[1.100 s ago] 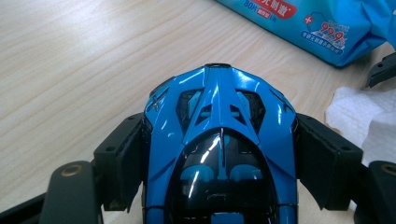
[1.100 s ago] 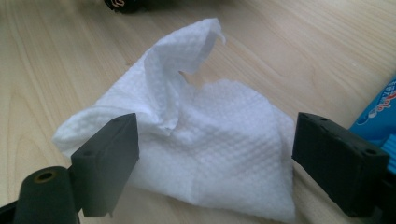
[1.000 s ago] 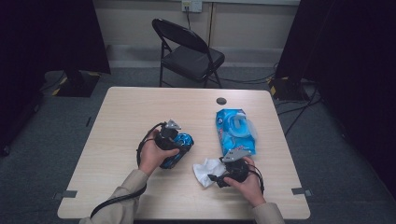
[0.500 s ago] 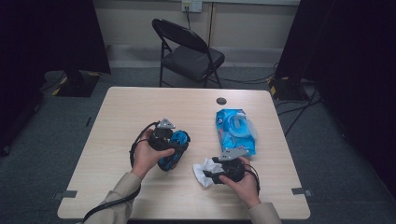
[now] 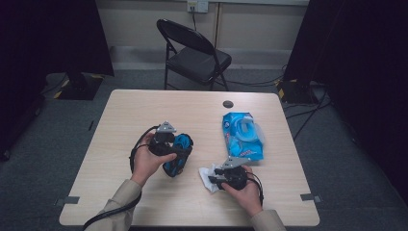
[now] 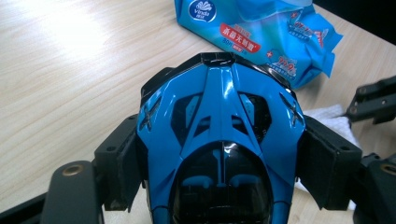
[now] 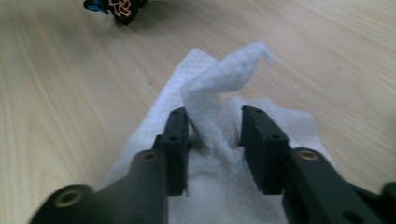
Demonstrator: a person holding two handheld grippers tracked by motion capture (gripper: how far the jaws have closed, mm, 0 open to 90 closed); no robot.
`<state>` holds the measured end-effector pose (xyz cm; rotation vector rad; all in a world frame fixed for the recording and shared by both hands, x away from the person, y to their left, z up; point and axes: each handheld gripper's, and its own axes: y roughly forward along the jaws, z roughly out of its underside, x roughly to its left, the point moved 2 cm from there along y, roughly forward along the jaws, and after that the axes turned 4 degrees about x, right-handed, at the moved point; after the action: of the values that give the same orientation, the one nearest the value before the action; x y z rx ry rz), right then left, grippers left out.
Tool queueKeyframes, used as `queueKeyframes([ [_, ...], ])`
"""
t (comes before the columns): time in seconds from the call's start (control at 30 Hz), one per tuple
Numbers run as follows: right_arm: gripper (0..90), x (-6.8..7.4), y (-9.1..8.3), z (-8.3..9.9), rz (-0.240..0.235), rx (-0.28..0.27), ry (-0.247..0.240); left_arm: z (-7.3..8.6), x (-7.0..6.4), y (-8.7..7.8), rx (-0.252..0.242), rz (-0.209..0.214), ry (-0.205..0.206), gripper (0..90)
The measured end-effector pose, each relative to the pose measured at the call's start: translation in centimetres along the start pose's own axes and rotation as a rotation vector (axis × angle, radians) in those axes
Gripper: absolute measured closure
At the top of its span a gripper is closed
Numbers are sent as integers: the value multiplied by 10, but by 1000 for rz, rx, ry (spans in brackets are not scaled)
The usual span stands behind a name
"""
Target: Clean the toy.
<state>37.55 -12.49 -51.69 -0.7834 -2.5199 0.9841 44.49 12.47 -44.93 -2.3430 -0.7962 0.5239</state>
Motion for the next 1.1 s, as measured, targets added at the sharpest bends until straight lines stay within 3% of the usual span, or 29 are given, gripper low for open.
queueKeyframes([
  [0.17, 791, 0, 0, 0, -52, -1, 31, -1, -2, -1, -8, 11, 1, 251],
  [0.3, 840, -2, 0, 0, -79, 5, 62, -3, -5, -4, -13, 16, 13, 257],
  [0.6, 852, -6, -2, -1, -96, -12, 100, -3, -9, -5, -11, 31, 33, 258],
  [0.97, 862, -15, -21, -10, -134, -99, 158, -6, -15, -15, -27, 35, 68, 258],
  [1.1, 864, -22, -36, -22, -118, -139, 169, -7, -18, -18, -44, 44, 79, 258],
])
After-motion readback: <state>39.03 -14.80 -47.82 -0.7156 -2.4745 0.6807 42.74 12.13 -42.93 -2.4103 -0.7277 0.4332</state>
